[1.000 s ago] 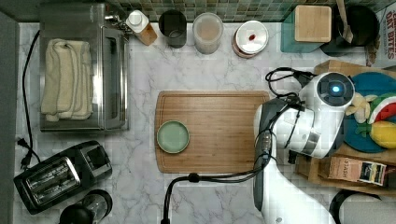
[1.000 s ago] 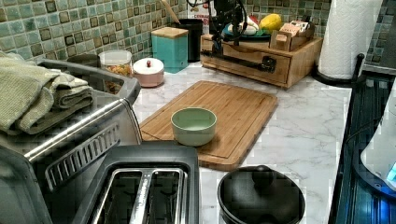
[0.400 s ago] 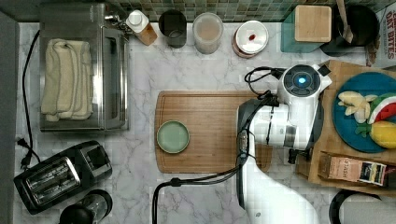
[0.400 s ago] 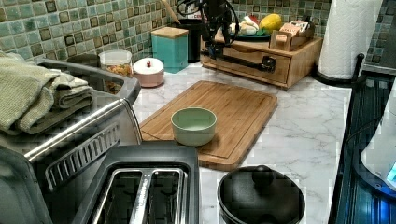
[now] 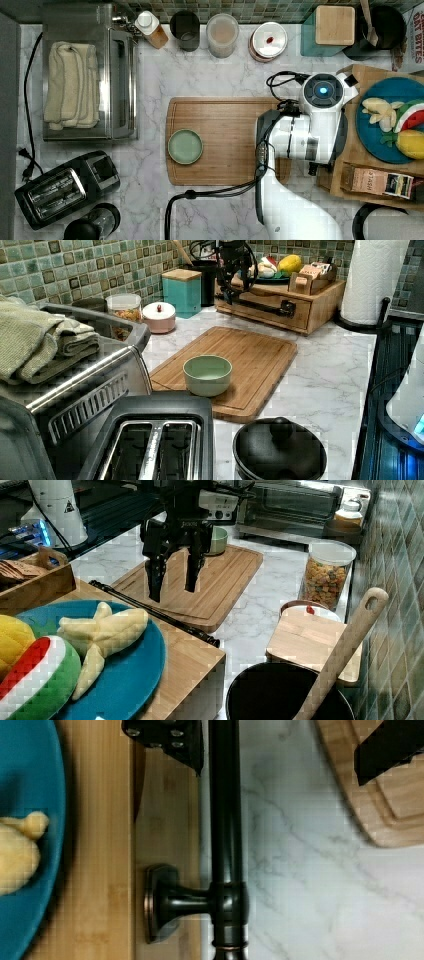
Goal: Open the drawer.
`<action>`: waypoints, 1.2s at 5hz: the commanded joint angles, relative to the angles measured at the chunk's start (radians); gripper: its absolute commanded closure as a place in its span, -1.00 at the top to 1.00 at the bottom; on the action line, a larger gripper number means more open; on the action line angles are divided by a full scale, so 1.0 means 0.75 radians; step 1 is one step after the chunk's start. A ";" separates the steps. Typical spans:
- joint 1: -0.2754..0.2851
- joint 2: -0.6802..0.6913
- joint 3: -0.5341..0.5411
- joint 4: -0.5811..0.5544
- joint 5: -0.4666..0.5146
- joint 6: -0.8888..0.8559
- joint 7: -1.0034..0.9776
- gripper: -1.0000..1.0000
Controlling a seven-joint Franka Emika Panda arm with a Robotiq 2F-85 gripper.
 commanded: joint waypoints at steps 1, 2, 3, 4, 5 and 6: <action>-0.082 -0.074 -0.010 -0.171 0.146 0.115 0.063 1.00; -0.053 -0.046 -0.028 -0.198 0.108 0.154 0.105 1.00; -0.067 0.044 -0.068 -0.222 0.040 0.381 0.038 1.00; -0.099 0.104 -0.021 -0.167 0.127 0.372 -0.058 1.00; -0.078 0.123 0.024 -0.121 0.161 0.264 -0.079 1.00; -0.064 0.118 0.041 -0.137 0.144 0.285 -0.077 1.00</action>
